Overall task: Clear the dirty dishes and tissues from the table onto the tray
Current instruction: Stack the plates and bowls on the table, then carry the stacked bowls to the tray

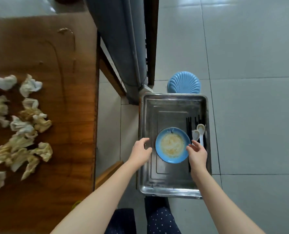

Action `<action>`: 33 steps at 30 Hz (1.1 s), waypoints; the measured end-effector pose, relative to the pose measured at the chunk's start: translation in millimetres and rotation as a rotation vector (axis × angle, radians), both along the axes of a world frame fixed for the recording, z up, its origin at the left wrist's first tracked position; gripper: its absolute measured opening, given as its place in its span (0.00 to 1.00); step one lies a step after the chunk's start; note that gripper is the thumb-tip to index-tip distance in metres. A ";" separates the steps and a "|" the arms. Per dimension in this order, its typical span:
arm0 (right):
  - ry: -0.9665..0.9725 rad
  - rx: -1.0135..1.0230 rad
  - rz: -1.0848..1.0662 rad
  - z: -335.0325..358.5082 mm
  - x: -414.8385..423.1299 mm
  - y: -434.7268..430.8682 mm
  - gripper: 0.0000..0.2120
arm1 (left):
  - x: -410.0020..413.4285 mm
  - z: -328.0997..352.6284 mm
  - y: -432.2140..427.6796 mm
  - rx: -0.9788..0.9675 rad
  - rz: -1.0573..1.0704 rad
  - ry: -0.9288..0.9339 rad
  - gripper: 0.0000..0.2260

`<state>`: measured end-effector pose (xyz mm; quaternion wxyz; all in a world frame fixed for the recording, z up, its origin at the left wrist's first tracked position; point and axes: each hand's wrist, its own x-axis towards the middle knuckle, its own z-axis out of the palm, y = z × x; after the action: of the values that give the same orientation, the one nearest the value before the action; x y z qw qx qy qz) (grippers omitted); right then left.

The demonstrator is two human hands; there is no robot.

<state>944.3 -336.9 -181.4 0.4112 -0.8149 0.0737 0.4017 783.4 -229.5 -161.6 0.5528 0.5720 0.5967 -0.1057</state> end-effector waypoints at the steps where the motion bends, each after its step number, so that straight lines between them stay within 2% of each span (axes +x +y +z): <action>1: -0.008 0.024 -0.010 10.5 -3.6 1.5 0.18 | -5.8 11.3 1.6 0.020 0.004 -0.012 0.21; 5: -0.042 0.098 -0.010 60.2 -37.9 13.3 0.13 | -41.2 67.6 12.6 0.077 0.035 -0.098 0.18; 9: -0.031 0.195 0.053 107.6 -105.4 29.6 0.13 | -100.9 124.0 25.9 0.153 0.086 -0.184 0.15; 13: -0.032 0.285 0.164 145.0 -187.4 42.4 0.14 | -183.9 166.1 37.2 0.246 0.229 -0.224 0.13; 16: -0.050 0.319 0.268 164.4 -250.5 50.8 0.13 | -258.8 189.3 38.7 0.245 0.364 -0.235 0.12; 19: -0.065 0.357 0.353 181.1 -314.2 64.2 0.11 | -337.0 203.9 31.9 0.272 0.514 -0.239 0.12; 25: -0.069 0.438 0.489 208.3 -421.9 89.4 0.10 | -464.4 220.6 10.4 0.315 0.673 -0.224 0.13; 33: -0.097 0.453 0.626 221.0 -488.1 118.9 0.11 | -542.1 225.1 9.8 0.320 0.798 -0.225 0.13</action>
<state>456.2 -218.0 39.6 0.4413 -0.7046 -0.2885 0.4749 241.3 -219.7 63.6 0.5164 0.3833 0.7156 0.2728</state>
